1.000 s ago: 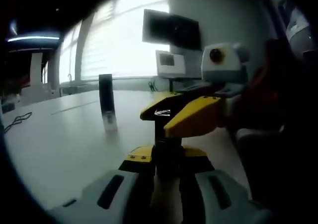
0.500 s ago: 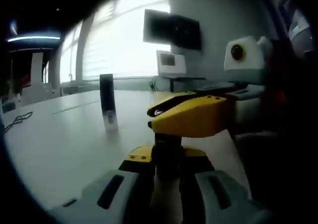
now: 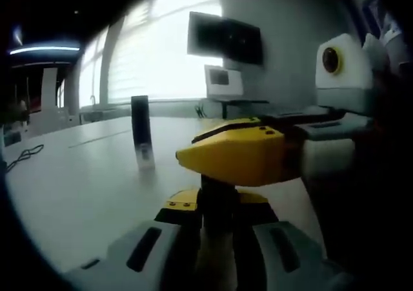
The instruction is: Pick up cosmetic bottle twist off cap place on table pick up cap screw tight cap place on table
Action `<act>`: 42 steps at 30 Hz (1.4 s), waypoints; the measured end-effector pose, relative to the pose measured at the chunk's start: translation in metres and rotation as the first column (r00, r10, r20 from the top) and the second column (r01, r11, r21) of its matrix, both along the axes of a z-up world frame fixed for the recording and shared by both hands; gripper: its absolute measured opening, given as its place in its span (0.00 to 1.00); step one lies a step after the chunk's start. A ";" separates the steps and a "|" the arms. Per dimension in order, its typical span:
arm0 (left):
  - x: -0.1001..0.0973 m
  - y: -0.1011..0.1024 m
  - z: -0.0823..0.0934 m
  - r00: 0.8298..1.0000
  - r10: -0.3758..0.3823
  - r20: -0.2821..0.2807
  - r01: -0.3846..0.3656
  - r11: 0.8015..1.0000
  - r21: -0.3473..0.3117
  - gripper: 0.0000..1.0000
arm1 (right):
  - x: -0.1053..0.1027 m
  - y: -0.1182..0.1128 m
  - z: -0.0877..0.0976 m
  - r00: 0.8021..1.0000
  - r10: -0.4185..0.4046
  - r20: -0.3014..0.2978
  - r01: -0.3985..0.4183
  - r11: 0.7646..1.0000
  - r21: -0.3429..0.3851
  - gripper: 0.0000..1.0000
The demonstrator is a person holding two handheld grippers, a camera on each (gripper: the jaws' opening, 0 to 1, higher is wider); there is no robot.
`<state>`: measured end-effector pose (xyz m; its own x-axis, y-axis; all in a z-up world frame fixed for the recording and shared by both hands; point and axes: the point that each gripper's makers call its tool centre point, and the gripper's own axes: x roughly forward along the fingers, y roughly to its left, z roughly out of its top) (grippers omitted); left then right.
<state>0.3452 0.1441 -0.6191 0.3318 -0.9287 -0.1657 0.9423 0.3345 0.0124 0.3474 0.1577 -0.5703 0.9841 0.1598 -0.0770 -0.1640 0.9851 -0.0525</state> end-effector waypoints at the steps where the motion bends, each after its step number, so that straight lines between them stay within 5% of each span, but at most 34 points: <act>1: 0.000 0.000 0.000 1.000 0.002 -0.001 -0.002 1.000 0.000 0.08 | 0.000 -0.001 0.001 1.000 -0.007 0.010 0.008 1.000 -0.026 0.12; 10: -0.001 0.000 0.001 1.000 0.000 0.017 0.000 1.000 0.012 0.05 | -0.007 -0.002 0.002 1.000 0.009 0.027 -0.008 0.998 -0.057 0.09; 17: -0.002 -0.001 0.000 1.000 -0.004 0.001 0.004 1.000 0.008 0.05 | -0.003 -0.002 0.001 0.998 0.061 -0.029 -0.062 0.997 -0.053 0.07; 29: -0.006 -0.003 0.000 1.000 -0.019 0.005 0.019 1.000 0.010 0.05 | -0.003 0.000 -0.001 0.976 0.217 -0.009 -0.217 0.975 -0.045 0.06; 36: -0.004 -0.002 0.001 1.000 -0.020 -0.002 0.020 1.000 0.008 0.05 | -0.001 0.004 -0.001 0.936 0.352 -0.006 -0.352 0.936 -0.022 0.06; 42: -0.004 -0.002 0.000 1.000 -0.024 -0.004 0.024 1.000 0.008 0.05 | -0.002 0.008 -0.001 0.861 0.509 0.002 -0.509 0.860 -0.025 0.06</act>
<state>0.3408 0.1423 -0.6187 0.3087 -0.9351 -0.1741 0.9501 0.3116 0.0111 0.3458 0.1660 -0.5714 0.7668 0.6370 -0.0785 -0.6418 0.7630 -0.0772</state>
